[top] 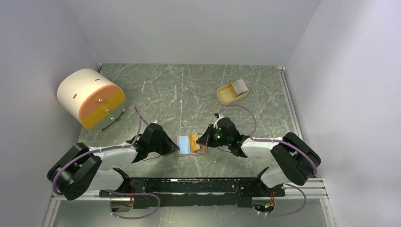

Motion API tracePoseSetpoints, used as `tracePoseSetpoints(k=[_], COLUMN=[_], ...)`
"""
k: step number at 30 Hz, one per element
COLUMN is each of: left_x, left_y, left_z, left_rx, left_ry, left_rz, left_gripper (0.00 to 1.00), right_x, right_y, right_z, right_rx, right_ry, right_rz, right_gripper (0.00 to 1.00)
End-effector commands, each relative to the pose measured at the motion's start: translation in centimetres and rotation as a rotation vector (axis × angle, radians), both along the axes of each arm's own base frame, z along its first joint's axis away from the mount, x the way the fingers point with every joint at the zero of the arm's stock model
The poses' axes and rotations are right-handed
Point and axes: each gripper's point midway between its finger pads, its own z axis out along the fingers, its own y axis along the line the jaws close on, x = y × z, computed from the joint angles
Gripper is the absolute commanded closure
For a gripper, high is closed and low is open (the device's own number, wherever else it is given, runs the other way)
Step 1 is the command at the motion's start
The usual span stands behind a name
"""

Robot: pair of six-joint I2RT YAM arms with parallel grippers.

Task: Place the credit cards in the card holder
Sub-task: Insert the credit card into the card holder.

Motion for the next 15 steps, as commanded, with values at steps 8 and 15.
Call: tracePoseSetpoints(k=[8,15], left_x=[0.1,-0.2], left_y=[0.2,0.0], left_z=[0.8,0.2], left_rx=[-0.002,0.006], left_ry=[-0.057,-0.032], left_rz=[-0.009,-0.032], left_gripper=[0.86,0.86], right_x=[-0.2,-0.7], right_y=[-0.6,-0.1], right_z=[-1.6,-2.3], right_rx=[0.006,0.034], right_ry=[0.021,0.072], right_rz=[-0.044,-0.039], right_gripper=[1.0,1.0])
